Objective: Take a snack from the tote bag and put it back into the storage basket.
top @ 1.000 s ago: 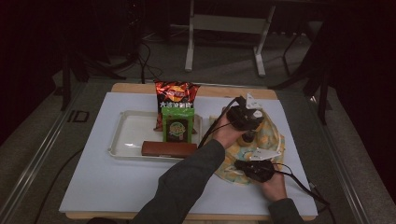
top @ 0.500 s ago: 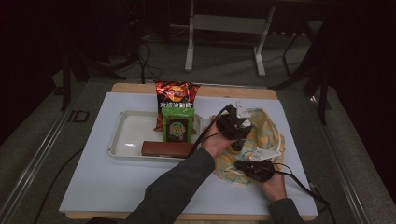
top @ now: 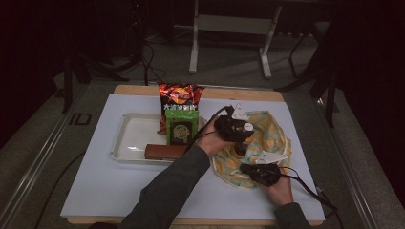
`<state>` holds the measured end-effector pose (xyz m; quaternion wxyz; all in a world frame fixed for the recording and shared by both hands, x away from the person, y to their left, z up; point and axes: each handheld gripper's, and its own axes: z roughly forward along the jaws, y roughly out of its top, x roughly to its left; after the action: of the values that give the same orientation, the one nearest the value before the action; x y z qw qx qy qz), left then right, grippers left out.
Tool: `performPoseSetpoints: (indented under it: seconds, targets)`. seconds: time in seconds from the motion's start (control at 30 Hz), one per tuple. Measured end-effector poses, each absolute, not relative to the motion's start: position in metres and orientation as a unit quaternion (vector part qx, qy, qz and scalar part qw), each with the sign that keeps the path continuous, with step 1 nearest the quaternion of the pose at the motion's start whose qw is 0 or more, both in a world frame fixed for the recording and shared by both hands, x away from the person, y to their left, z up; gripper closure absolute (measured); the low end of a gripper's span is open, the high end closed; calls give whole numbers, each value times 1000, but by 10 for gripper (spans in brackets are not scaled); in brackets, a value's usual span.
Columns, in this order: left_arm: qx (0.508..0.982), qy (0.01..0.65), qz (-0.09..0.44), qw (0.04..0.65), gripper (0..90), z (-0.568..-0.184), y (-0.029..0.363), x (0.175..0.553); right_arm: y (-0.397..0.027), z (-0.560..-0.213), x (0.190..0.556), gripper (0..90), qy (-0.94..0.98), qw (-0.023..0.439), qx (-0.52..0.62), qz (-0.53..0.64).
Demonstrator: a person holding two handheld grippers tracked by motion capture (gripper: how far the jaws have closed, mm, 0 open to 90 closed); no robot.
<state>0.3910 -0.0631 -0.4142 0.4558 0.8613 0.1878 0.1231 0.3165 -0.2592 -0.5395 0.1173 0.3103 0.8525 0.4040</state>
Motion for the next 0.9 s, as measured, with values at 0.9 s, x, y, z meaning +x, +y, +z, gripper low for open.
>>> performPoseSetpoints:
  seconds: [0.9]
  targets:
    - [845, 181, 104, 493, 580, -423, -66, 401, -260, -540, 317, 823, 852, 116, 310, 405]
